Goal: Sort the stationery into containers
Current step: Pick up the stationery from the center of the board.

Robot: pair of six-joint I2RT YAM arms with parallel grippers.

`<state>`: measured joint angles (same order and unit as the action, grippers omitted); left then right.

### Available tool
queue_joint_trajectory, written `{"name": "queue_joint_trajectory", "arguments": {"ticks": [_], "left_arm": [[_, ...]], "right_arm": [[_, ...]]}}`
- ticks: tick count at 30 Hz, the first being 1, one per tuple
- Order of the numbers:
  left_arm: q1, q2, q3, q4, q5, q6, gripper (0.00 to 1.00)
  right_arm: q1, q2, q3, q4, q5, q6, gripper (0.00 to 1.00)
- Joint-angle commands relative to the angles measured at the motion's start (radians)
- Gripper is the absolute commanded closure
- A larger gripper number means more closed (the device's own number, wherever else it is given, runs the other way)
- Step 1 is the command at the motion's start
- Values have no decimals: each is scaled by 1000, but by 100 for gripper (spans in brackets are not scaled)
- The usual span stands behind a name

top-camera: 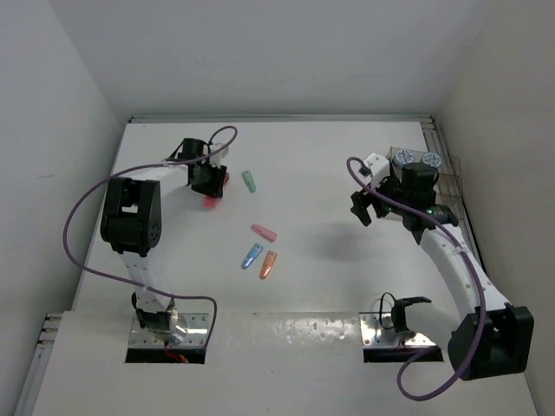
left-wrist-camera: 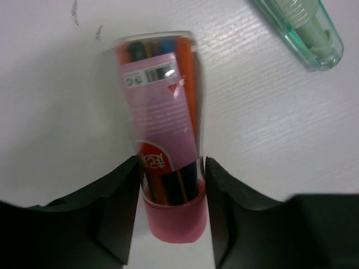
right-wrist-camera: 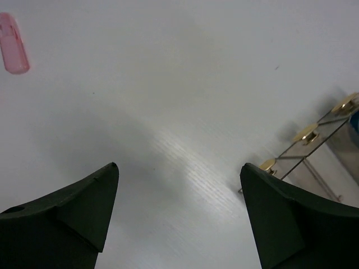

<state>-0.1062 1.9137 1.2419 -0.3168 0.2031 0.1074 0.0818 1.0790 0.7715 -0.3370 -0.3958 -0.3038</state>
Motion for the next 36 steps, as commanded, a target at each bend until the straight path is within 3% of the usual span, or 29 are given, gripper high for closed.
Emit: {"name": "queue_joint_trajectory", "arguments": {"ticks": [1, 3, 5, 7, 13, 19, 27, 36], "left_arm": [[3, 11, 30, -21, 27, 14, 56], [8, 11, 30, -30, 44, 20, 63], [19, 13, 37, -59, 119, 38, 77], [40, 8, 62, -112, 296, 69, 92], [50, -90, 128, -319, 758, 138, 100], [-6, -163, 160, -550, 998, 163, 100], [-81, -306, -13, -501, 1081, 100, 100], [-125, -358, -64, -485, 1049, 75, 100]], "right_arm": [[27, -31, -12, 113, -15, -200, 12], [33, -24, -8, 133, -26, -241, 12], [48, -22, -5, 145, -57, -303, 12], [73, -25, -17, 190, -80, -348, 12], [168, -2, -50, 398, -123, -409, 11], [280, 41, -104, 669, -208, -526, 9], [446, 114, -141, 782, -317, -771, 5], [552, 170, -98, 655, -314, -986, 5]]}}
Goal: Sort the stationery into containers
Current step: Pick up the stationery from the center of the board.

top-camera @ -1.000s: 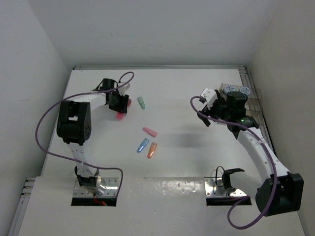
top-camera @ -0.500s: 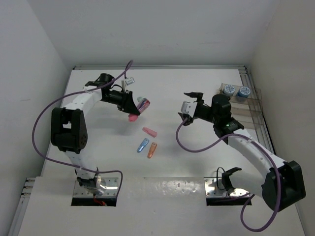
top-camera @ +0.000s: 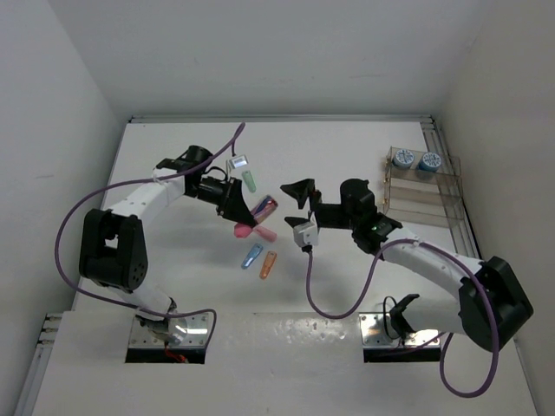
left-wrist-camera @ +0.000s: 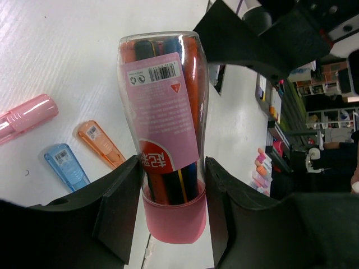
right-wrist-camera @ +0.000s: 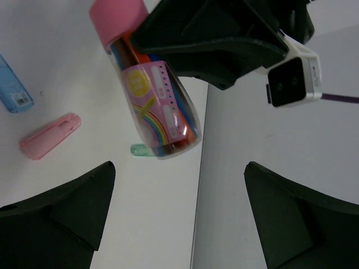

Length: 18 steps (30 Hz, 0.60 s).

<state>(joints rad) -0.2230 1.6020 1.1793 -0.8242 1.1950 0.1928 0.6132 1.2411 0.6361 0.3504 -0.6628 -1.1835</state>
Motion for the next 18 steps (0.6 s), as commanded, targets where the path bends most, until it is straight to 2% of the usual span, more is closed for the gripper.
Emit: {"name": "queue_joint_trajectory", "arguments": {"ticks": [1, 5, 13, 16, 18], "left_arm": [[-13, -37, 2, 22, 57, -10, 100], [-30, -17, 23, 14, 40, -6, 100], [-75, 9, 48, -9, 0, 23, 100], [-81, 16, 52, -6, -2, 23, 100], [-85, 22, 60, -6, 0, 19, 100]], "right_arm": [[32, 9, 45, -77, -49, -125, 5], [68, 43, 63, -142, -35, -241, 5], [128, 126, 129, -166, 28, -257, 7], [146, 144, 151, -174, 38, -249, 14], [155, 152, 157, -185, 40, -248, 26]]}}
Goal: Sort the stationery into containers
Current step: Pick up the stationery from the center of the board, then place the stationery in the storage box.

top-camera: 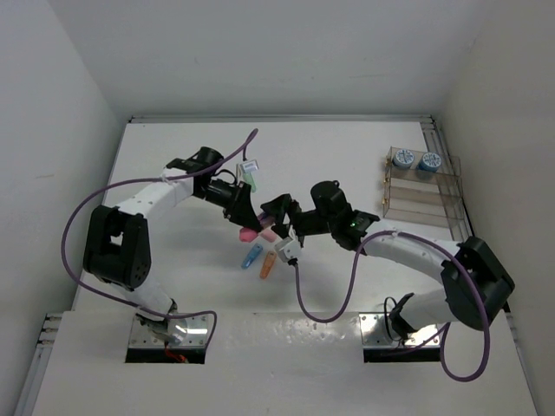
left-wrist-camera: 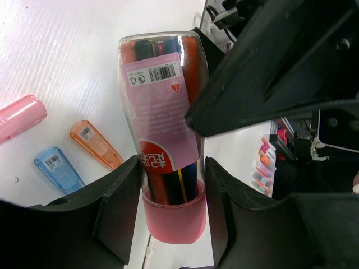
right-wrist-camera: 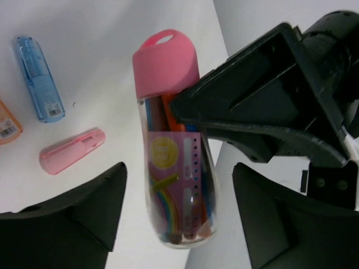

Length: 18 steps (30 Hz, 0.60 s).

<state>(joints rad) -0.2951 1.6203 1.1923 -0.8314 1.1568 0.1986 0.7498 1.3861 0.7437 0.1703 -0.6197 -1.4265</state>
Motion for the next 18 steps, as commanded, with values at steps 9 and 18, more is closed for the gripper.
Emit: {"name": "queue_joint_trajectory", "arguments": {"ticks": [9, 18], "left_arm": [[-32, 24, 70, -17, 61, 47, 100], [-26, 10, 75, -44, 72, 101, 54]], "right_arm": [[23, 68, 124, -81, 40, 37, 54], [-36, 45, 99, -80, 64, 109, 100]]}}
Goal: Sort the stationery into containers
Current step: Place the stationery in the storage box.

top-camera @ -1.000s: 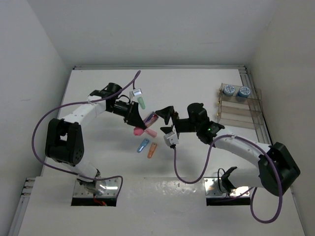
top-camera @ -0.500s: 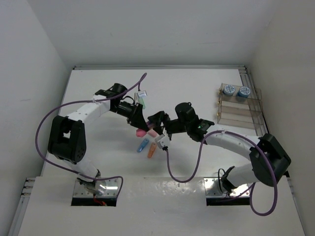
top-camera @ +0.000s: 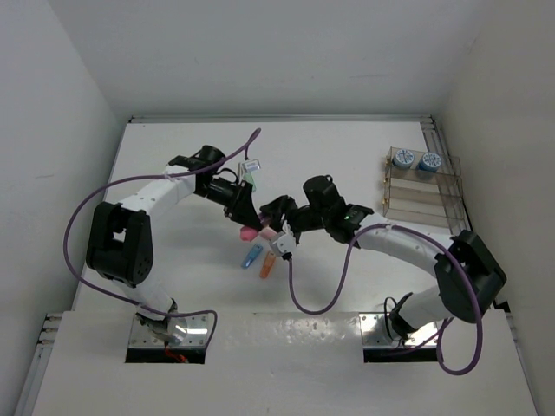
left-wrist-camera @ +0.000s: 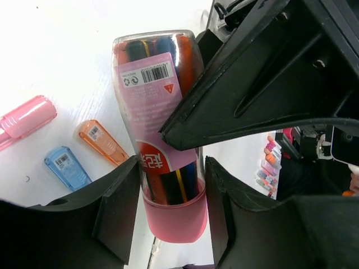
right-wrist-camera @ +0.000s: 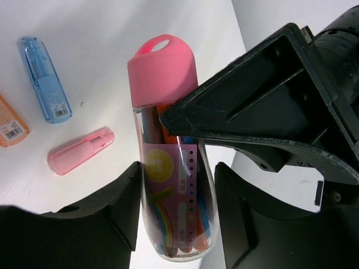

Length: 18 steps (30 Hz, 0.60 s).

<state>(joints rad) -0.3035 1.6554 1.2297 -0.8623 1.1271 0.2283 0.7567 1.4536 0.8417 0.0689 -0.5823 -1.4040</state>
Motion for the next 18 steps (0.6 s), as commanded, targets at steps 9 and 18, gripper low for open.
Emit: {"name": "queue_joint_trajectory", "arguments": {"ticks": [9, 18], "left_arm": [[64, 14, 91, -20, 97, 78, 21], [113, 72, 133, -35, 108, 111, 14]], "right_arm": [[-267, -142, -44, -10, 45, 168, 100], [-631, -190, -69, -49, -14, 143, 100]]}}
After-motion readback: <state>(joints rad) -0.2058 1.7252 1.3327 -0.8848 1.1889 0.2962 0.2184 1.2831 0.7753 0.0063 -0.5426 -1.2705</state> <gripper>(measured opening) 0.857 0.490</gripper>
